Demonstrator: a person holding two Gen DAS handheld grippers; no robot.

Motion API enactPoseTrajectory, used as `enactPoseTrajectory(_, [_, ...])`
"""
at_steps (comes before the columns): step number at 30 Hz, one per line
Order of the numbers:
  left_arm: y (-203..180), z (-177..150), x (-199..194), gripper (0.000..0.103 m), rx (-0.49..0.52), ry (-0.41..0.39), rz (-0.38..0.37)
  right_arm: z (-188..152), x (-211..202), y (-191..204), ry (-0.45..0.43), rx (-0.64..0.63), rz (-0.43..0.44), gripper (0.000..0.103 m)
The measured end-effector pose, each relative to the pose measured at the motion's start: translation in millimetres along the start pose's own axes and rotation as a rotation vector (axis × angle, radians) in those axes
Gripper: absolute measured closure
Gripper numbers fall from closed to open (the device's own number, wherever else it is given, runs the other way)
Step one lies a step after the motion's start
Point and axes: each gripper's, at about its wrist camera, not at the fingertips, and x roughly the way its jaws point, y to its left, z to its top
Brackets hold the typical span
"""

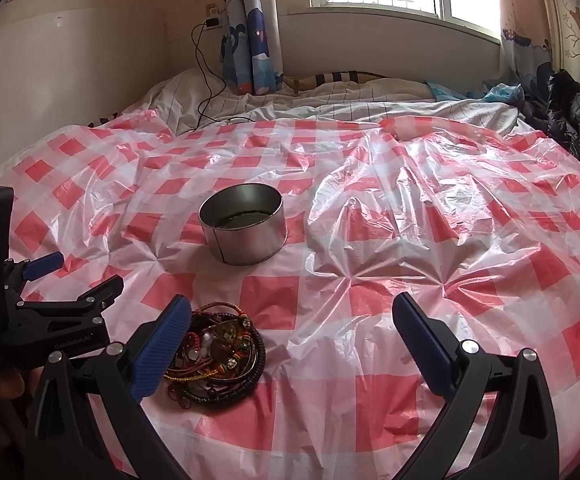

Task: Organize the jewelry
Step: 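Move the left gripper down to the tangled jewelry pile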

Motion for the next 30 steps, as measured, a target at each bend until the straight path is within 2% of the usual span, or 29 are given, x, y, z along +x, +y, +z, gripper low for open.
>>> enactPoseTrajectory(9, [-8,0,-1,0.007,0.013,0.013,-0.055,-1,2,-9,0.017,0.019,-0.031,0.006])
enactPoseTrajectory(20, [-30,-5,-5,0.007,0.109,0.001,-0.047,1,1,-10,0.023,0.024,-0.035,0.006])
enactPoseTrajectory(27, [-34,-4,-12,0.007,0.111,-0.007,-0.126,2,-2,-13,0.023,0.030,-0.042,0.006])
enactPoseTrajectory(30, [-38,-5,-13,0.007,0.130,-0.013,-0.127,4,-4,-14,0.025,0.032,-0.046,0.006])
